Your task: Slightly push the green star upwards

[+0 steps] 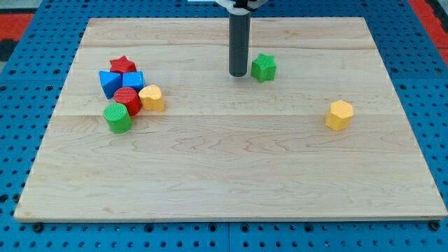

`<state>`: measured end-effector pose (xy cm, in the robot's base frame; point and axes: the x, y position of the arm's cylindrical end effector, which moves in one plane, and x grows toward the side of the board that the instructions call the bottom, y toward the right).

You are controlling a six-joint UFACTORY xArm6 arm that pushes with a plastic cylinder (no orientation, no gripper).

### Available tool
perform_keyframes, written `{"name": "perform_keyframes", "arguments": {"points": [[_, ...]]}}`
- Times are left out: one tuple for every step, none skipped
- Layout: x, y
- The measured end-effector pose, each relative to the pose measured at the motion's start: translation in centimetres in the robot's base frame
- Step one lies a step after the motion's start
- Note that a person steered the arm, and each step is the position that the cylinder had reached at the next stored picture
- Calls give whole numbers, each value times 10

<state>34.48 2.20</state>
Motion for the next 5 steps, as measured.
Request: {"name": "perform_keyframes", "arguments": {"points": [[-7, 13], [-26, 37], [-29, 38], [-7, 4], [18, -1]]}}
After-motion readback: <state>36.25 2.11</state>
